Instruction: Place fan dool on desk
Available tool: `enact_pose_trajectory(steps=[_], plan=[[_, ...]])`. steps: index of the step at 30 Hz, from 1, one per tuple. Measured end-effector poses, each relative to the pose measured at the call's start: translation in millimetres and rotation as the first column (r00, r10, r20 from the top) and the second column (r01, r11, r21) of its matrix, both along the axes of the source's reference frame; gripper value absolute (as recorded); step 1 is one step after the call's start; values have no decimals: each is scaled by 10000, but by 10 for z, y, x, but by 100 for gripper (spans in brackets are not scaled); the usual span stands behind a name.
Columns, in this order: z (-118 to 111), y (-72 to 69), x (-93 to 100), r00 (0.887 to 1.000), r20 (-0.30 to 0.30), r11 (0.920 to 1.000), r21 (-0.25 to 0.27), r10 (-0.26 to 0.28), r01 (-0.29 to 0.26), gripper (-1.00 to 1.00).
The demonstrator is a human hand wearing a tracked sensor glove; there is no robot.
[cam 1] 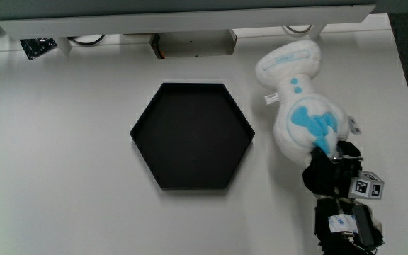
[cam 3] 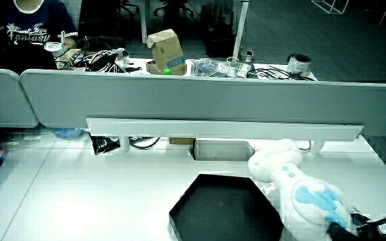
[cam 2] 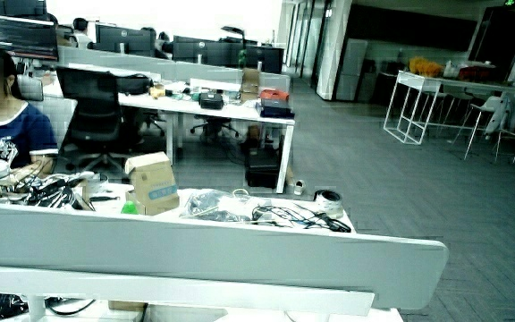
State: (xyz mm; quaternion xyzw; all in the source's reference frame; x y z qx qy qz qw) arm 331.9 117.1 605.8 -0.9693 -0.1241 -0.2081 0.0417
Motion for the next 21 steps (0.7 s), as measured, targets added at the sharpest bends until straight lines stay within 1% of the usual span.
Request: enact_pose_trajectory(steps=[3,4,5,7,8,9,12,14,16,19,21], plan=[[69,27,90,9985,-19,9981,-310,538,-539,0],[61,39,94,9977,50,9966,-463,681,-678,0],[105,62,118,9959,53,9937,-676,902,-896,0],[224,129,178,9917,-46,9851,-1148,1283,-1280,0],[299,172,213,9894,-147,9794,-1404,1442,-1448,0],[279,212,198,9894,-21,9768,-1586,1454,-1439,0],[376,334,230,9804,-193,9634,-1827,1960,-1962,0],[418,355,229,9785,59,9617,-1858,2064,-2017,0],[476,366,234,9785,-209,9573,-2039,2051,-2050,0],[485,376,208,9767,-194,9483,-2361,2138,-2123,0],[491,410,205,9766,-204,9441,-2521,2141,-2122,0]])
